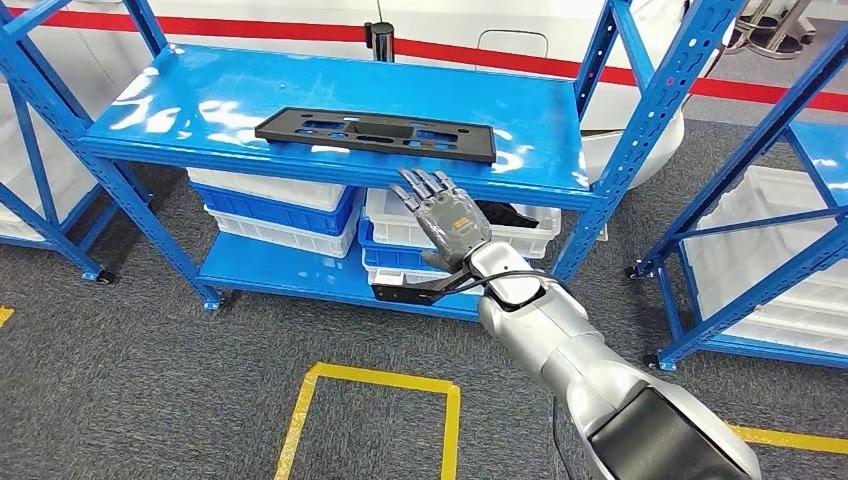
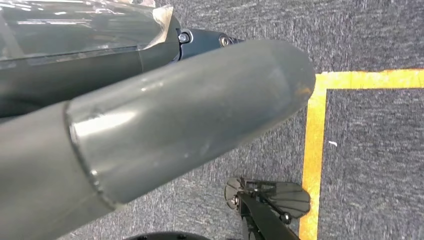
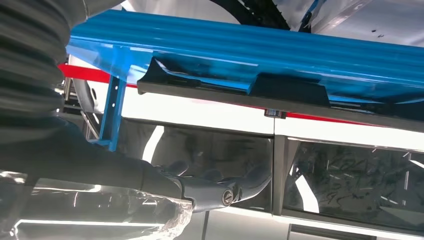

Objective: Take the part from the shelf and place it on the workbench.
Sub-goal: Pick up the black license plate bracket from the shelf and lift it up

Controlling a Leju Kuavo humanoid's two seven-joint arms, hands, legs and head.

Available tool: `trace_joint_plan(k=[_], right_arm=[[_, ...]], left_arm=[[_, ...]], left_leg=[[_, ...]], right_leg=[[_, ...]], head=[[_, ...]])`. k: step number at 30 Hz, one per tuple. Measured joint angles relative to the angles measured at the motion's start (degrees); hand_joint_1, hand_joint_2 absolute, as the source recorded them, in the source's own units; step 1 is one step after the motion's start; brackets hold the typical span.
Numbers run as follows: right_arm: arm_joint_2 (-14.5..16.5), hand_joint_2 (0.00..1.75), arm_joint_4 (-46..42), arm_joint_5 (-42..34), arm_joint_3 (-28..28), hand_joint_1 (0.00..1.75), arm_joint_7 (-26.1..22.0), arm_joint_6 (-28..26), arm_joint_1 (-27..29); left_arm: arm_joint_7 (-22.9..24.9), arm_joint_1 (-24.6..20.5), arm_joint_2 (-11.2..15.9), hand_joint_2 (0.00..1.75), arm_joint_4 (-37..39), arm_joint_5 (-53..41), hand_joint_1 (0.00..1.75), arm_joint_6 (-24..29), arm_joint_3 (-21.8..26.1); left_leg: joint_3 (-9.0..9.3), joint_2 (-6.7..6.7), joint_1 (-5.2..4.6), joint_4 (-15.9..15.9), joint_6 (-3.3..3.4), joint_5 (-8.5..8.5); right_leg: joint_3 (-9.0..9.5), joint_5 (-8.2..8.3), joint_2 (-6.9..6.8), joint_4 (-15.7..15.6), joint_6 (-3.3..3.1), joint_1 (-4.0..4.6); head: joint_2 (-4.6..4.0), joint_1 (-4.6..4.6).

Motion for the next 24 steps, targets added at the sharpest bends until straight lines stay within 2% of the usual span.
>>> trace_joint_plan(k=[2,4,6,7,8,10,11,12,13,14,15,16,17,19,21,23,24], right_arm=[[0.16,1.75,0.40,-0.10,0.04,0.00,-0.01,0.00,-0.45],[0.33,1.75,0.72,-0.13,0.10,0.00,-0.01,0.00,-0.83],[0.46,1.75,0.97,-0.13,0.13,0.00,-0.07,0.00,-1.14],[0.49,1.75,1.07,-0.14,0.13,0.00,-0.15,0.00,-1.34],[0.50,1.75,1.16,-0.15,0.13,0.00,-0.22,0.00,-1.51],[0.50,1.75,1.41,-0.17,0.13,0.00,-0.37,-0.01,-1.72],[0.47,1.75,1.55,-0.19,0.13,0.00,-0.39,-0.01,-1.70],[0.39,1.75,1.70,-0.20,0.13,0.00,-0.41,-0.02,-1.66],[0.31,1.75,1.83,-0.21,0.13,0.00,-0.42,-0.03,-1.64],[0.22,1.75,1.92,-0.22,0.13,0.00,-0.42,-0.04,-1.66],[0.13,1.75,2.02,-0.22,0.13,0.00,-0.42,-0.04,-1.68],[0.08,1.75,2.10,-0.21,0.13,0.00,-0.42,-0.03,-1.74],[0.10,1.75,2.18,-0.19,0.13,0.00,-0.44,-0.02,-1.79],[0.12,1.75,2.35,-0.16,0.11,0.00,-0.49,-0.01,-1.83],[0.14,1.75,2.44,-0.17,0.10,0.00,-0.52,0.00,-1.88],[0.26,1.75,2.50,-0.15,0.10,0.00,-0.53,0.01,-2.17],[0.35,1.75,2.55,-0.15,0.10,0.00,-0.53,0.03,-2.32]], left_arm=[[-0.25,-0.03,0.08,0.00,0.00,-0.01,0.00,-0.15,0.00],[-0.36,-0.08,0.14,0.00,0.00,-0.07,0.00,0.00,0.00],[-0.30,-0.13,0.16,0.00,0.00,-0.18,0.00,0.30,0.00],[-0.26,-0.16,0.16,0.00,0.00,-0.22,0.00,0.42,0.00],[-0.23,-0.21,0.15,0.00,0.00,-0.25,0.00,0.51,0.00],[-0.21,-0.28,0.10,0.00,0.00,-0.31,0.00,0.59,0.00],[-0.21,-0.29,0.06,0.00,0.00,-0.32,0.00,0.61,0.00],[-0.21,-0.26,0.02,0.00,0.00,-0.33,0.00,0.63,0.00],[-0.24,-0.23,-0.01,0.00,0.00,-0.33,0.00,0.63,0.01],[-0.26,-0.20,-0.03,0.00,0.00,-0.33,0.00,0.61,0.01],[-0.32,-0.18,-0.04,0.00,0.01,-0.28,0.00,0.59,0.02],[-0.39,-0.19,-0.05,0.00,0.03,-0.21,0.00,0.56,0.03],[-0.47,-0.28,-0.06,0.00,0.04,-0.15,0.00,0.55,0.03],[-0.59,-0.38,-0.12,0.00,0.09,-0.01,0.00,0.56,0.05],[-0.63,-0.38,-0.17,0.00,0.13,0.08,0.00,0.60,0.06],[-0.65,-0.52,-0.17,0.00,0.16,0.11,0.00,0.66,0.06],[-0.67,-0.60,-0.19,0.00,0.19,0.13,0.00,0.69,0.05]], left_leg=[[-0.11,-0.02,-0.17,0.03,0.15,-0.12],[-0.17,-0.07,-0.20,-0.25,0.53,-0.18],[0.63,-0.08,0.08,-0.88,1.09,-0.07],[1.14,-0.09,0.23,-1.11,1.28,0.03],[1.50,-0.07,0.34,-1.30,1.41,0.10],[1.61,-0.17,0.37,-1.32,1.47,0.03],[1.68,-0.27,0.38,-1.32,1.42,-0.10],[1.86,-0.43,0.42,-1.31,1.26,-0.31],[2.20,-0.60,0.51,-1.30,1.00,-0.59],[2.63,-0.73,0.64,-1.30,0.68,-0.95],[3.13,-0.84,0.76,-1.29,0.24,-1.36],[3.49,-0.89,0.81,-1.29,-0.19,-1.74],[3.63,-0.89,0.80,-1.38,-0.65,-2.08],[3.95,-0.84,0.77,-1.36,-1.49,-2.28],[4.08,-0.56,0.97,-0.54,-2.02,-2.26],[2.14,-0.14,1.12,3.19,-2.26,-2.85],[0.12,0.02,1.09,6.31,-2.35,-3.66]], right_leg=[[-0.11,0.05,0.00,-0.17,0.10,-0.28],[-0.04,0.36,-0.01,0.22,0.56,-0.40],[-0.83,-0.04,-0.02,2.11,0.83,-0.49],[-2.00,-0.87,0.00,4.08,0.64,-0.52],[-4.03,-2.11,0.01,7.32,0.39,-0.57],[-9.23,-4.34,0.10,15.09,0.26,-0.55],[-11.50,-4.77,0.12,17.82,0.43,-0.55],[-12.74,-4.10,0.14,18.26,0.82,-0.54],[-12.73,-2.33,0.13,16.15,1.35,-0.61],[-11.75,0.12,0.12,12.27,1.87,-0.71],[-10.50,2.70,0.05,7.98,2.09,-0.75],[-9.48,4.05,-0.06,4.64,1.67,-0.61],[-8.72,4.69,-0.15,2.82,0.79,-0.35],[-8.22,4.55,-0.20,2.14,-1.34,0.14],[-7.21,4.95,-0.02,1.79,-2.43,-0.02],[-5.92,4.62,0.09,1.35,-3.17,-0.18],[-5.49,4.35,0.13,1.22,-3.54,-0.10]], head=[[0.00,0.00],[0.00,0.00],[0.01,0.08],[0.01,0.21],[0.01,0.34],[0.00,0.50],[0.00,0.49],[0.00,0.51],[0.00,0.51],[0.00,0.55],[0.00,0.60],[0.00,0.63],[0.00,0.62],[0.00,0.51],[0.00,0.29],[0.00,0.00],[0.00,-0.10]])
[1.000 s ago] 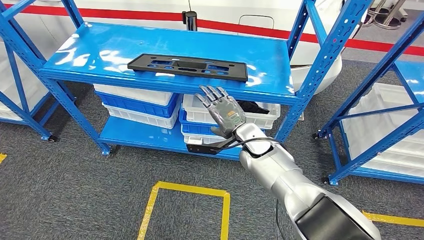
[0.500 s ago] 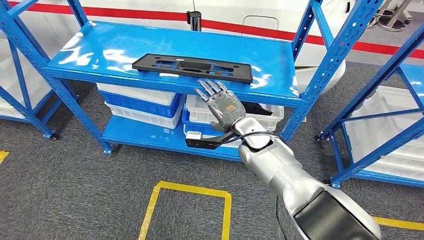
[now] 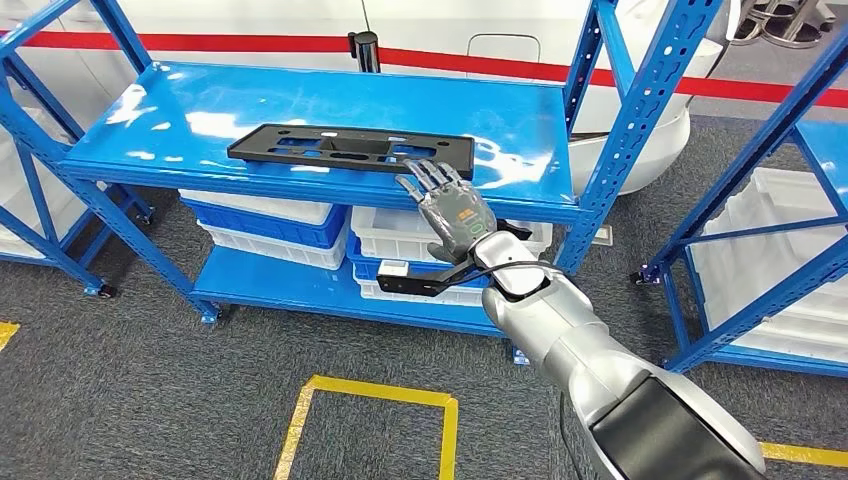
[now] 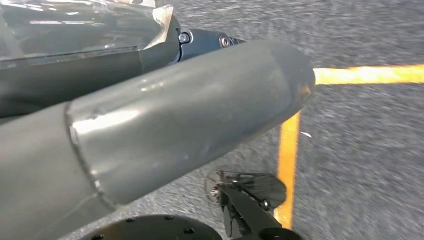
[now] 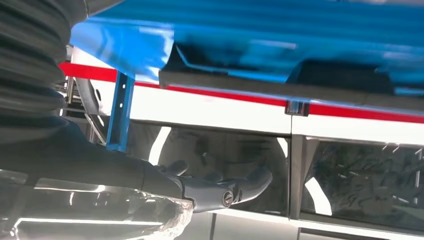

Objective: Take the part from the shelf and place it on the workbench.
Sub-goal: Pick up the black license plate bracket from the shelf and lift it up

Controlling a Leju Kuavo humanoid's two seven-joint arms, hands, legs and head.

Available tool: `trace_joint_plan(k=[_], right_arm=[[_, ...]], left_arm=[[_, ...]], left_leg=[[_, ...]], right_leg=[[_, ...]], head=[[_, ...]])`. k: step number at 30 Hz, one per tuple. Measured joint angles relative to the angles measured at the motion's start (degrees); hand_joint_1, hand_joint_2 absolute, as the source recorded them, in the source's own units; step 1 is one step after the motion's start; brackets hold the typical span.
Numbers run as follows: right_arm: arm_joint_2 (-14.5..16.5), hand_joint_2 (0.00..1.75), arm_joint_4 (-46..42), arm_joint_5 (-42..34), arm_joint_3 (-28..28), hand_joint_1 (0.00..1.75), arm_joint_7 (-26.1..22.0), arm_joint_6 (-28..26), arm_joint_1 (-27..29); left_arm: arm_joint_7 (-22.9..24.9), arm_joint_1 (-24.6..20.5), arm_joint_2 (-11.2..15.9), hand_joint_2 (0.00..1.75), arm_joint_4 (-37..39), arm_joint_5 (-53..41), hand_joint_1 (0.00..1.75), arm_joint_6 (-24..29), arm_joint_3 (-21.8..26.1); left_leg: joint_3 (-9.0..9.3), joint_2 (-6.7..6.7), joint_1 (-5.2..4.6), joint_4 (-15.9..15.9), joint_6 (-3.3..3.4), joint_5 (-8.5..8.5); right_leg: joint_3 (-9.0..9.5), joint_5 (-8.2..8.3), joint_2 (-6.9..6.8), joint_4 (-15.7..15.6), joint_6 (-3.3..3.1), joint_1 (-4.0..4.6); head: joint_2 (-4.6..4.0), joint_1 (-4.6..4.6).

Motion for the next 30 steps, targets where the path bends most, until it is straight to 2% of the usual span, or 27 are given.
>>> trace_joint_plan(k=[2,3,4,5,6,7,8,9,10,12,13,14,17,18,19,20,21,22,23,24,25,26,28,30], right_arm=[[0.15,1.75,0.15,0.07,0.02,0.00,-0.04,0.19,-0.06],[0.22,1.75,0.23,0.10,0.02,0.00,-0.07,0.34,0.04],[0.25,1.75,0.31,0.15,0.03,0.00,-0.10,0.49,0.14],[0.28,1.75,0.34,0.18,0.03,0.00,-0.13,0.59,0.21],[0.31,1.75,0.36,0.19,0.03,0.00,-0.13,0.63,0.23],[0.33,1.75,0.38,0.20,0.03,0.00,-0.13,0.66,0.19],[0.38,1.75,0.39,0.23,0.03,0.00,-0.13,0.71,0.13],[0.42,1.75,0.41,0.27,0.03,0.00,-0.15,0.76,0.07],[0.46,1.75,0.43,0.33,0.03,0.00,-0.18,0.80,0.04],[0.52,1.75,0.43,0.41,0.02,0.00,-0.25,0.83,0.00],[0.53,1.75,0.43,0.43,0.01,0.00,-0.28,0.83,-0.06],[0.55,1.75,0.43,0.43,0.01,0.00,-0.30,0.82,-0.13],[0.51,1.75,0.51,0.43,0.01,0.00,-0.35,0.82,0.02],[0.47,1.75,0.57,0.45,0.01,0.00,-0.36,0.87,0.17],[0.44,1.75,0.62,0.48,0.01,0.00,-0.40,0.92,0.29],[0.41,1.75,0.66,0.51,0.00,0.00,-0.45,0.97,0.36],[0.40,1.75,0.67,0.56,0.01,0.00,-0.51,1.02,0.39],[0.40,1.75,0.68,0.61,0.01,0.00,-0.57,1.03,0.40],[0.40,1.75,0.69,0.65,0.02,0.00,-0.60,1.07,0.39],[0.42,1.75,0.71,0.68,0.02,0.00,-0.63,1.10,0.36],[0.45,1.75,0.73,0.69,0.03,0.00,-0.66,1.14,0.34],[0.51,1.75,0.75,0.69,0.03,0.00,-0.67,1.18,0.29],[0.69,1.75,0.75,0.73,0.03,0.00,-0.68,1.18,0.19],[0.91,1.75,0.76,0.80,0.03,0.00,-0.68,1.30,0.04]], left_arm=[[-0.05,-0.05,-0.02,0.00,0.04,0.13,0.00,0.10,0.00],[-0.08,0.01,-0.01,0.00,0.05,0.21,0.00,0.16,0.01],[-0.08,0.09,0.01,0.00,0.06,0.28,0.00,0.25,0.03],[-0.09,0.16,0.02,0.00,0.07,0.32,0.00,0.31,0.04],[-0.09,0.22,0.03,0.00,0.08,0.32,0.00,0.35,0.07],[-0.08,0.23,0.03,0.00,0.11,0.32,0.00,0.37,0.10],[-0.10,0.18,0.02,0.00,0.15,0.32,0.00,0.37,0.12],[-0.11,0.12,0.01,0.00,0.20,0.31,0.00,0.38,0.14],[-0.12,0.09,-0.02,0.00,0.24,0.31,0.00,0.38,0.17],[-0.16,0.17,-0.05,0.00,0.27,0.32,0.00,0.42,0.22],[-0.20,0.23,-0.06,0.00,0.28,0.32,0.00,0.43,0.25],[-0.24,0.24,-0.07,0.00,0.29,0.32,0.00,0.44,0.26],[-0.33,0.14,-0.08,0.00,0.29,0.32,0.00,0.45,0.27],[-0.36,0.17,-0.10,0.00,0.30,0.32,0.00,0.44,0.27],[-0.40,0.22,-0.11,0.00,0.30,0.32,0.00,0.44,0.27],[-0.45,0.28,-0.13,0.00,0.31,0.32,0.00,0.43,0.28],[-0.52,0.33,-0.13,0.00,0.31,0.32,0.00,0.43,0.28],[-0.59,0.34,-0.22,0.00,0.33,0.32,0.00,0.43,0.29],[-0.66,0.31,-0.30,0.00,0.35,0.32,0.00,0.43,0.31],[-0.73,0.22,-0.39,0.00,0.37,0.32,0.00,0.42,0.31],[-0.76,0.16,-0.49,0.00,0.39,0.32,0.00,0.42,0.32],[-0.79,0.12,-0.52,0.00,0.39,0.32,0.00,0.41,0.33],[-0.82,0.13,-0.49,0.00,0.39,0.32,0.00,0.42,0.35],[-0.85,0.09,-0.42,0.00,0.38,0.33,0.00,0.44,0.40]], left_leg=[[-4.74,0.03,-0.07,5.74,-0.16,-2.17],[-6.50,0.04,-0.07,6.86,-0.18,-2.38],[-7.34,0.04,-0.07,6.24,-0.15,-1.44],[-7.09,0.06,-0.06,3.67,-0.04,0.89],[-6.09,0.13,-0.08,-0.03,0.16,3.75],[-5.14,0.25,-0.21,-3.13,0.35,5.54],[-4.35,0.36,-0.39,-5.43,0.66,6.38],[-3.95,0.42,-0.61,-6.43,1.00,6.46],[-3.92,0.39,-0.80,-6.42,1.38,6.06],[-3.09,0.18,-0.87,-6.73,2.21,6.67],[-2.67,0.10,-0.87,-6.84,2.55,6.74],[-2.23,0.03,-0.89,-6.93,2.84,6.65],[-1.52,-0.20,-1.09,-7.00,3.49,5.80],[-1.13,-0.31,-1.20,-7.00,3.58,5.40],[-0.67,-0.43,-1.33,-7.00,3.61,5.01],[-0.07,-0.54,-1.49,-7.00,3.60,4.55],[0.58,-0.62,-1.63,-7.03,3.58,4.07],[1.21,-0.69,-1.72,-7.06,3.52,3.61],[1.72,-0.81,-1.79,-7.13,3.32,3.12],[2.05,-0.89,-1.81,-7.32,3.06,2.71],[2.36,-0.96,-1.81,-7.30,2.78,2.57],[2.63,-0.98,-1.82,-7.30,2.48,2.55],[2.39,-0.73,-1.67,-5.77,2.17,2.58],[-0.46,-0.45,-1.45,-0.54,1.71,1.85]], right_leg=[[0.62,-0.67,0.02,-0.05,-0.71,0.22],[0.93,-1.02,0.05,-0.04,-0.90,0.34],[1.29,-1.36,0.09,-0.03,-0.92,0.40],[1.76,-1.71,0.13,-0.03,-0.81,0.43],[2.24,-2.10,0.15,-0.04,-0.60,0.44],[2.70,-2.47,0.15,-0.07,-0.34,0.52],[2.98,-2.82,0.14,-0.12,0.00,0.62],[3.10,-3.09,0.11,-0.17,0.37,0.74],[3.25,-3.15,0.11,0.02,0.80,0.92],[3.16,-3.26,0.10,0.90,1.60,1.01],[2.51,-3.33,0.10,2.37,1.89,0.99],[1.00,-3.69,0.10,4.78,2.04,0.88],[-6.16,-6.68,0.10,15.16,1.74,0.73],[-7.90,-7.50,0.10,16.79,1.67,0.77],[-8.71,-7.54,0.10,16.67,1.75,0.80],[-8.46,-6.44,0.10,14.35,1.99,0.87],[-7.31,-4.42,0.10,10.41,2.20,1.04],[-5.96,-1.87,0.12,6.37,2.11,1.29],[-4.81,0.03,0.14,2.96,1.69,1.62],[-3.90,1.21,0.16,0.99,1.13,1.94],[-3.60,1.72,0.17,0.09,0.52,2.11],[-3.05,1.55,0.16,-0.31,0.01,2.02],[-1.49,1.71,0.17,-1.23,-0.74,1.21],[0.20,1.31,0.15,-1.67,-1.54,0.66]], head=[[0.00,-0.09],[0.00,-0.10],[0.00,-0.10],[0.00,-0.14],[0.00,-0.17],[0.00,-0.18],[0.00,-0.25],[0.00,-0.23],[0.00,-0.23],[0.00,-0.13],[0.00,-0.09],[0.00,-0.06],[0.00,0.06],[0.00,0.11],[0.00,0.17],[0.00,0.17],[0.00,0.18],[0.00,0.15],[0.00,0.10],[0.00,0.10],[0.01,0.07],[0.01,0.09],[0.01,0.06],[0.01,-0.07]])
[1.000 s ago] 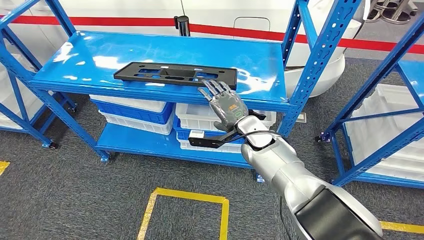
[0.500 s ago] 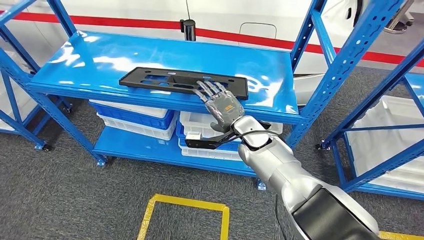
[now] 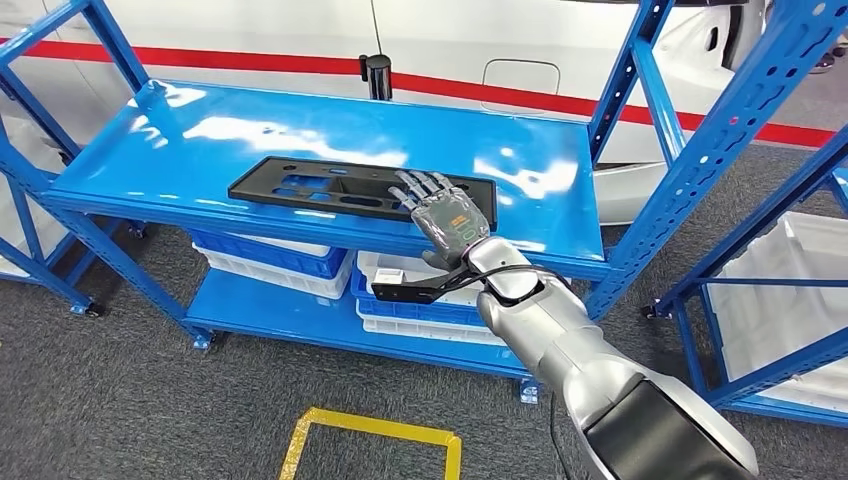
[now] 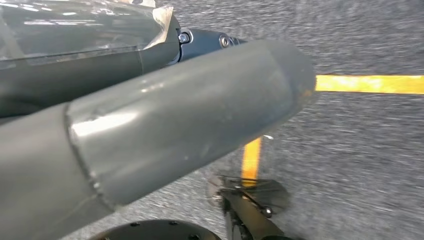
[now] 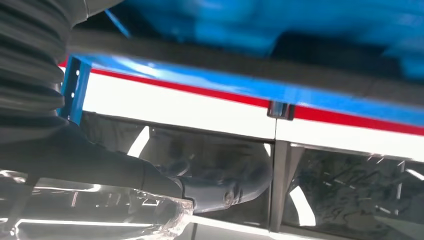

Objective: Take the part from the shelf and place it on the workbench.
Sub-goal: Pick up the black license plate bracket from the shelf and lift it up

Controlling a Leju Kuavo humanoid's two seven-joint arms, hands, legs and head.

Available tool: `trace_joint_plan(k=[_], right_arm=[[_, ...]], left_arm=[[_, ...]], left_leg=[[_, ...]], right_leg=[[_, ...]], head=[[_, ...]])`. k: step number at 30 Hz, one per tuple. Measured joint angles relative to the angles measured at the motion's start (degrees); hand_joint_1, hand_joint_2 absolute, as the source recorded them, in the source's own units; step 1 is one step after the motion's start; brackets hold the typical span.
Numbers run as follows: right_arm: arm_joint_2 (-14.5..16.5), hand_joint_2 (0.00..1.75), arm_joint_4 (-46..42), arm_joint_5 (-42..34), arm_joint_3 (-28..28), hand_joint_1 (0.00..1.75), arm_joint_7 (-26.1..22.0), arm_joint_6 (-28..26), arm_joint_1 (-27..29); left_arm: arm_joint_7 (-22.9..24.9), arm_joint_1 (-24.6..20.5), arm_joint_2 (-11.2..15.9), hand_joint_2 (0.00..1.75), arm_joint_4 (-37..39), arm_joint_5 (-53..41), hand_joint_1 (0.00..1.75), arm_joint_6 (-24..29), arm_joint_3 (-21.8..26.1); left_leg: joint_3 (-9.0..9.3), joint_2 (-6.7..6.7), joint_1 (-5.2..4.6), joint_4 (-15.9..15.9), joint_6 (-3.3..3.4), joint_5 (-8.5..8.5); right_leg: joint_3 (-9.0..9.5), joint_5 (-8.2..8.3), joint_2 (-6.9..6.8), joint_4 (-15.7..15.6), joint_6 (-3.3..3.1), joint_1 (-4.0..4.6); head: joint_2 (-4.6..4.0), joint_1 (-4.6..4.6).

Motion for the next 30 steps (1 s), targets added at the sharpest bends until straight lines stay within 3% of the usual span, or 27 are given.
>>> trace_joint_plan(k=[2,3,4,5,6,8,10,12,14,22,25,27,28,29,30], right_arm=[[0.20,1.75,0.03,0.06,0.01,0.00,0.00,0.26,0.03],[0.27,1.75,0.04,0.08,0.02,0.00,0.00,0.37,0.13],[0.30,1.75,0.07,0.09,0.02,0.00,0.00,0.45,0.27],[0.32,1.75,0.10,0.09,0.02,0.00,0.00,0.49,0.40],[0.33,1.75,0.14,0.09,0.02,0.00,0.00,0.49,0.48],[0.38,1.75,0.23,0.09,0.02,0.00,0.00,0.49,0.53],[0.44,1.75,0.31,0.08,0.02,0.00,0.01,0.47,0.51],[0.53,1.75,0.34,0.04,0.02,0.00,0.04,0.43,0.44],[0.60,1.75,0.35,0.02,0.02,0.00,0.07,0.40,0.39],[0.61,1.75,0.35,0.02,0.02,0.00,0.07,0.40,0.39],[0.60,1.75,0.36,-0.02,0.01,0.00,0.15,0.39,0.34],[0.50,1.75,0.38,-0.02,0.00,0.84,0.27,0.38,0.35],[0.37,1.75,0.43,-0.02,0.00,1.26,0.32,0.40,0.53],[0.07,1.75,0.51,-0.12,-0.01,1.66,0.34,0.43,1.00],[-0.32,1.75,0.60,-0.34,-0.10,1.63,0.21,0.46,1.50]], left_arm=[[-0.03,0.00,0.05,0.00,0.01,0.01,0.00,0.01,0.04],[-0.04,0.05,0.10,0.00,0.01,0.02,0.00,0.00,0.05],[-0.05,0.14,0.18,0.00,0.01,0.03,0.00,-0.01,0.06],[-0.05,0.23,0.25,0.00,0.02,0.04,0.00,-0.02,0.07],[-0.05,0.30,0.32,0.00,0.02,0.05,0.00,-0.02,0.08],[-0.10,0.38,0.37,0.00,0.08,0.06,0.00,-0.07,0.09],[-0.19,0.36,0.34,0.00,0.16,0.09,0.00,-0.12,0.09],[-0.30,0.29,0.29,0.00,0.17,0.14,0.00,-0.11,0.11],[-0.36,0.27,0.25,0.00,0.17,0.16,0.00,-0.08,0.13],[-0.36,0.27,0.25,0.00,0.17,0.16,0.00,-0.08,0.13],[-0.39,0.27,0.25,0.00,0.15,0.16,0.00,-0.11,0.13],[-0.44,0.21,0.28,0.00,0.15,0.16,0.00,-0.10,0.15],[-0.86,0.16,0.28,0.00,0.14,0.22,0.00,-0.18,0.18],[-3.24,0.16,0.25,0.00,0.14,0.62,0.00,-0.02,0.47],[-6.30,0.15,0.07,0.00,0.14,1.09,0.00,0.40,0.91]], left_leg=[[-4.87,0.16,0.30,7.02,-0.83,-2.62],[-6.96,0.21,0.53,9.02,-1.25,-4.10],[-8.41,0.29,0.78,9.51,-1.64,-4.91],[-8.80,0.40,1.04,8.01,-1.96,-4.29],[-8.38,0.54,1.31,5.00,-2.26,-2.24],[-6.69,1.06,1.76,-2.45,-2.54,4.05],[-5.63,1.51,1.77,-6.26,-1.99,7.45],[-5.15,1.59,1.48,-6.61,-1.10,7.38],[-4.96,1.60,1.36,-6.68,-0.72,7.34],[-4.93,1.60,1.35,-6.68,-0.70,7.34],[-4.18,1.41,1.34,-6.86,-0.22,7.41],[-3.37,1.22,1.31,-7.10,0.49,7.02],[-2.93,1.07,1.25,-7.11,0.76,6.60],[-2.06,0.77,1.11,-7.13,0.97,5.83],[-1.01,0.49,0.94,-7.17,0.86,4.96]], right_leg=[[1.08,-0.92,-0.02,-0.05,-0.43,-0.01],[1.61,-1.46,0.03,-0.04,-0.38,-0.08],[2.24,-2.05,0.11,-0.03,-0.19,-0.19],[2.98,-2.66,0.19,-0.02,0.08,-0.33],[3.80,-3.33,0.27,0.02,0.42,-0.50],[5.01,-4.79,0.35,0.27,1.25,-0.54],[5.66,-6.00,0.38,0.57,2.24,-0.19],[6.35,-6.36,0.37,0.84,3.15,0.08],[6.72,-6.28,0.35,1.04,3.55,0.14],[6.72,-6.28,0.35,1.02,3.56,0.15],[6.16,-6.29,0.29,1.89,3.82,0.16],[2.66,-6.36,0.21,7.36,3.90,-0.11],[-0.32,-7.56,0.21,11.41,3.63,-0.22],[-3.22,-8.25,0.19,13.49,3.59,-0.27],[-4.17,-6.69,0.13,11.04,3.54,-0.09]], head=[[-0.01,-0.16],[-0.01,-0.18],[-0.01,-0.22],[-0.01,-0.21],[-0.01,-0.21],[-0.01,-0.34],[-0.01,-0.36],[-0.01,-0.18],[-0.01,-0.11],[-0.01,-0.12],[-0.01,-0.04],[-0.01,0.06],[-0.01,0.08],[-0.01,0.10],[-0.01,0.07]])
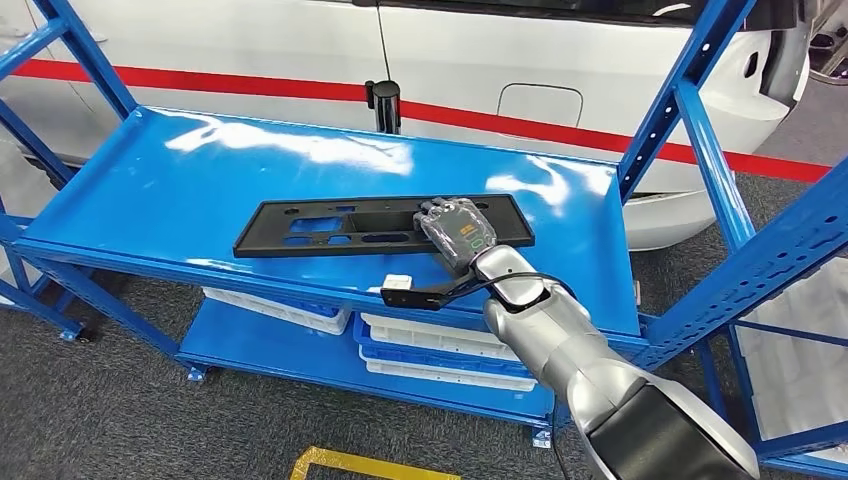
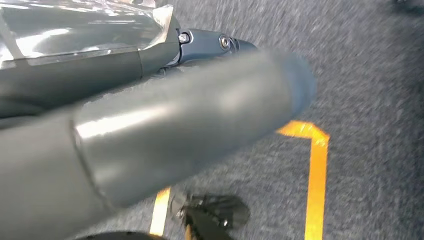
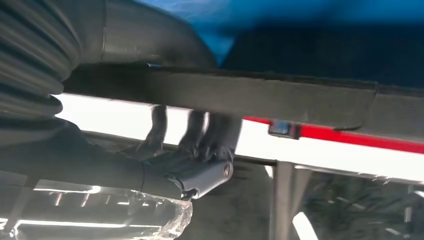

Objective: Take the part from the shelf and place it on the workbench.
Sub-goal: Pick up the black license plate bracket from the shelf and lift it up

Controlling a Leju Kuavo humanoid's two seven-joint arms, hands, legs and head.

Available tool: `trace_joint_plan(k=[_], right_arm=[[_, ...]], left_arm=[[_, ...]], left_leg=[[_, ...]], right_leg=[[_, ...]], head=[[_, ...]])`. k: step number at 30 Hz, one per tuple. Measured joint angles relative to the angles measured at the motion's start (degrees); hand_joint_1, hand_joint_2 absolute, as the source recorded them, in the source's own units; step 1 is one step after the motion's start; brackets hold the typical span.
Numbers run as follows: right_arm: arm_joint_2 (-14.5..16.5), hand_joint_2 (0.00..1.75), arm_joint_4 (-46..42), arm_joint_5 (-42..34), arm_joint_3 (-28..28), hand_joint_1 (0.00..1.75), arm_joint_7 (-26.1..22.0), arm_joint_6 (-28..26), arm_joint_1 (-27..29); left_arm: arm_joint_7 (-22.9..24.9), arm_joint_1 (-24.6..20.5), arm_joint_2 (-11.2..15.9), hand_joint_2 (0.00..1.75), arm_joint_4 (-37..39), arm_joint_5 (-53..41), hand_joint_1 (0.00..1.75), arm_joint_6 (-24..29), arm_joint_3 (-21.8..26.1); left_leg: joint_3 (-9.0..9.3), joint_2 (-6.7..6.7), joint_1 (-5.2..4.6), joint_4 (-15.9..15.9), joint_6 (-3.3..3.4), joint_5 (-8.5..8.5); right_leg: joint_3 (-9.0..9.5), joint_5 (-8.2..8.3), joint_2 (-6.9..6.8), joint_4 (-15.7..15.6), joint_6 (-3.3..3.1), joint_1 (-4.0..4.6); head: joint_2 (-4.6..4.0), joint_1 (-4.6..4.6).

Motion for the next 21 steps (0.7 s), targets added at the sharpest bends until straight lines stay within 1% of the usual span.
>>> trace_joint_plan(k=[1,2,3,4,5,7,12,16,21], right_arm=[[-0.39,1.75,0.10,-0.23,-0.12,1.59,-0.18,0.03,0.44],[-0.71,1.75,0.16,-0.47,-0.27,1.54,-0.38,0.04,0.73],[-0.88,1.75,0.18,-0.61,-0.44,1.51,-0.54,0.01,0.72],[-1.01,1.75,0.20,-0.71,-0.69,1.50,-0.61,-0.30,0.68],[-1.32,1.75,0.20,-0.89,-1.15,1.48,-0.84,-0.63,0.59],[-2.02,1.75,0.21,-1.28,-2.06,1.50,-1.39,-1.26,0.26],[-2.85,1.75,0.19,-1.37,-2.58,1.50,-1.78,-1.21,-0.05],[-3.03,1.75,0.19,-1.25,-2.74,1.50,-1.82,-1.08,-0.05],[-3.16,1.75,-0.05,-2.03,-3.35,1.50,-2.18,-2.23,-0.04]], left_arm=[[-3.14,-0.06,-0.21,0.44,-0.01,0.51,0.00,0.47,0.49],[-5.90,-0.05,-0.42,0.87,-0.01,0.95,0.00,1.08,1.04],[-6.95,-0.06,-0.59,1.31,0.00,0.91,0.00,2.00,1.35],[-7.50,-0.12,-0.68,1.75,0.00,0.63,0.00,3.39,1.50],[-8.41,-0.10,-0.71,1.75,0.01,0.32,0.00,4.76,1.64],[-10.23,-0.21,-0.77,1.75,0.01,-0.16,0.00,6.99,1.82],[-11.91,-0.22,-0.82,1.75,0.01,0.04,0.00,7.59,2.40],[-10.64,-0.24,-0.81,1.75,0.01,0.84,0.00,6.74,3.03],[-6.28,-0.27,-0.80,1.75,0.01,1.19,0.00,5.94,3.87]], left_leg=[[1.01,-0.29,-0.16,-0.13,-0.31,-0.95],[1.88,-0.44,-0.31,-0.29,-0.35,-1.97],[2.33,-0.40,-0.27,-0.47,-0.45,-2.44],[2.55,-0.32,-0.17,-0.77,-0.64,-2.69],[2.86,-0.18,-0.07,-1.11,-0.67,-2.83],[3.30,-0.04,0.09,-1.75,-1.22,-2.78],[3.41,0.00,0.19,-1.95,-1.52,-2.71],[3.41,0.00,0.19,-1.95,-1.70,-2.65],[3.40,0.00,0.10,-1.94,-1.70,-2.65]], right_leg=[[-0.51,1.51,-0.05,-2.87,-0.23,0.36],[0.53,4.79,-0.09,-7.42,0.05,0.39],[1.60,7.45,-0.05,-10.21,-0.03,0.56],[2.01,7.76,0.06,-10.47,-0.20,0.54],[2.27,8.16,0.19,-10.68,-0.24,0.37],[2.33,7.75,0.35,-10.60,-0.82,0.53],[2.34,7.71,0.39,-10.60,-0.93,0.66],[2.34,7.72,0.39,-10.59,-0.94,0.67],[2.36,7.72,0.38,-10.59,-0.94,0.60]], head=[[0.00,0.08],[0.00,0.12],[0.00,0.01],[0.00,-0.03],[0.00,-0.19],[0.00,-0.30],[0.00,-0.29],[0.00,-0.29],[0.00,-0.28]])
